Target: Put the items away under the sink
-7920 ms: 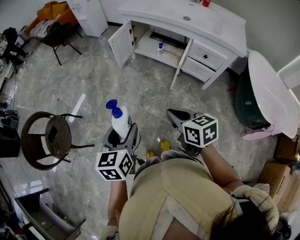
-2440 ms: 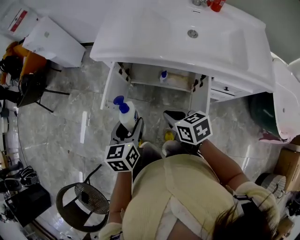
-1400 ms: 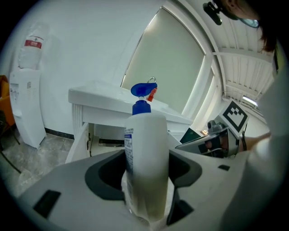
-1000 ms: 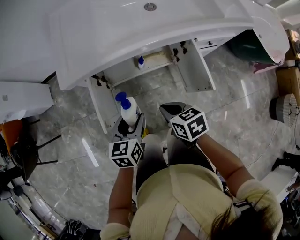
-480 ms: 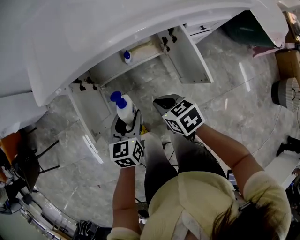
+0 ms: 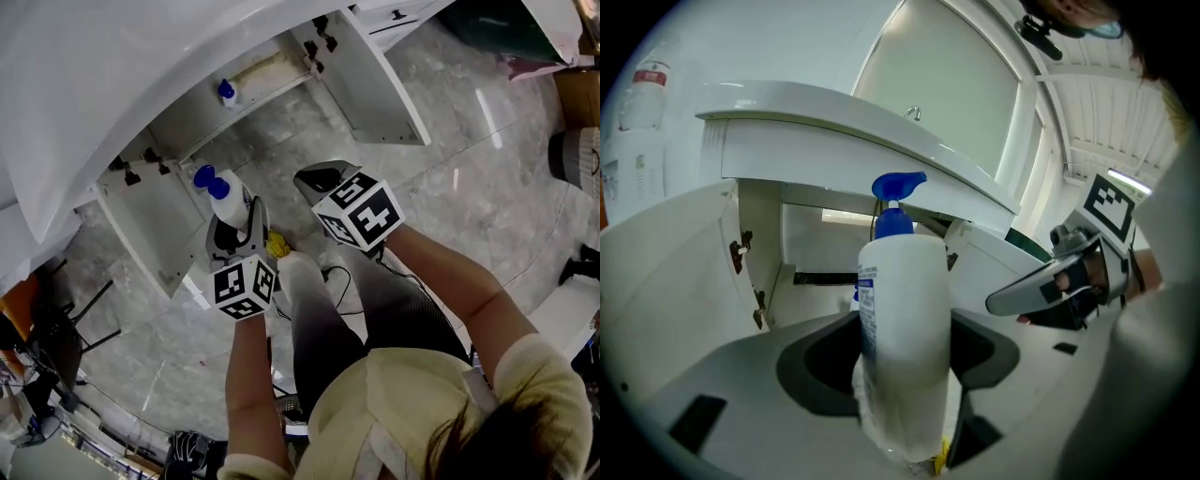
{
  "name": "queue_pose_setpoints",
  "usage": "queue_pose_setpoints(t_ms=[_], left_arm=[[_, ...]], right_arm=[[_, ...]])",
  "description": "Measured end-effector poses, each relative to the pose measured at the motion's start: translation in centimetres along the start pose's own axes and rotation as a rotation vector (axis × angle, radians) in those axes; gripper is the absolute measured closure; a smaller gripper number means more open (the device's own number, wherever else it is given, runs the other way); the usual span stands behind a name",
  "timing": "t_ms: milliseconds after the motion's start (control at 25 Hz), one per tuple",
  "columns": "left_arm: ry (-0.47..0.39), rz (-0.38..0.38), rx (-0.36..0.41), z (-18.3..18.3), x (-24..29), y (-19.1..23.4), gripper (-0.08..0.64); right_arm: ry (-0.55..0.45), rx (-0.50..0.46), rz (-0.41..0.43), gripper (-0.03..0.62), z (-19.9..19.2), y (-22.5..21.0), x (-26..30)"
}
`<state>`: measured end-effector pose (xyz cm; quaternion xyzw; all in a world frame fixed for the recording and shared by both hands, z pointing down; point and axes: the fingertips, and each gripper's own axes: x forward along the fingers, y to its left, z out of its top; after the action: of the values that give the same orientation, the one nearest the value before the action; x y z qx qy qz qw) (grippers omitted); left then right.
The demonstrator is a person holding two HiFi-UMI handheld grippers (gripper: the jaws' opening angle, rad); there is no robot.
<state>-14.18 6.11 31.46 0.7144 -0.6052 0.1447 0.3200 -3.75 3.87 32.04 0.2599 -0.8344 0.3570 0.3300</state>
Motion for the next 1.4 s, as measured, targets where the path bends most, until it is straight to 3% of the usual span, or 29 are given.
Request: queue_pose_setpoints(t_ms=[560, 1400], left_arm=[[0.025, 0.019, 0.042, -3.4, 8.0, 3.0, 0.267], [0.049, 0.069, 0.110, -7.5, 14.9, 8.9, 0.267]], right_arm=[[-0.022, 0.107, -0.022, 0.566, -2.8, -5.1, 5.9], [-0.016, 0.113, -0.039, 0.566, -5.7, -8.1, 13.3]])
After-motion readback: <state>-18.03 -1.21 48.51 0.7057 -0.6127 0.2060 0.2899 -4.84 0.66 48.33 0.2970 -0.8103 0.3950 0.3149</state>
